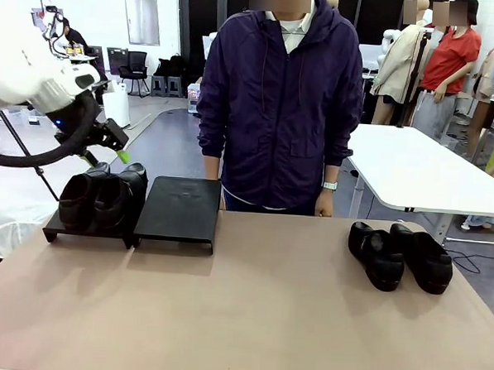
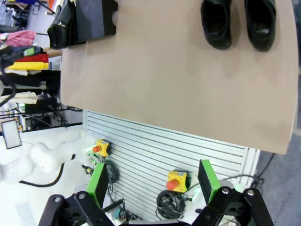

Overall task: Organize the shoes by placing them on the stand.
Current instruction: Place the Shoe from the middle of the table onto the Shoes Stand.

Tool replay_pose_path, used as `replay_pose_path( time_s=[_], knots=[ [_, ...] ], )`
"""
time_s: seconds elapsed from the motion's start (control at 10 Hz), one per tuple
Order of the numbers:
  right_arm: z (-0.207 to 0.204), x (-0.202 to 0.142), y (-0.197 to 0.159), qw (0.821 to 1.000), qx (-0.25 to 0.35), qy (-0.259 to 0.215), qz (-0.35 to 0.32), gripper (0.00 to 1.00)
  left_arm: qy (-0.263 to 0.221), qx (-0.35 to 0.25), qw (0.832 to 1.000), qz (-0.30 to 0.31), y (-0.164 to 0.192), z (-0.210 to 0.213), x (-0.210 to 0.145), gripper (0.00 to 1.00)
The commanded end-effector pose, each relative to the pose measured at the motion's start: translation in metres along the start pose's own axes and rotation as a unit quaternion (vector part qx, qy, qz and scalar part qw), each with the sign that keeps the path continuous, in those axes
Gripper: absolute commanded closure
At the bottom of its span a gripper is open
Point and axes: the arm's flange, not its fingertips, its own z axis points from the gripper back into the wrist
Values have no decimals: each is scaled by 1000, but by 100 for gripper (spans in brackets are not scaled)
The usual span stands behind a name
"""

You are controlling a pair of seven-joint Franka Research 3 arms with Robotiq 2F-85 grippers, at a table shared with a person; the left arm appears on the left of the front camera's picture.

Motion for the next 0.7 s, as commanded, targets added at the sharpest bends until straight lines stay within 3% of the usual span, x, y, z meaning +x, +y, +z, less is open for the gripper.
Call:
replay_pose_path(
  time_s=[0.0,0.3,0.4,0.6],
  knots=[
    [1,1,2,1000,3,-1,-1,0,82,-106,991,-22,1,41,-46,0],
    [1,1,2,1000,3,-1,-1,0,83,-114,989,-34,-35,78,-134,0],
    [1,1,2,1000,3,-1,-1,0,52,-101,993,-10,-41,89,-183,0],
    [1,1,2,1000,3,-1,-1,0,12,-88,993,83,-19,101,-228,0]
  ],
)
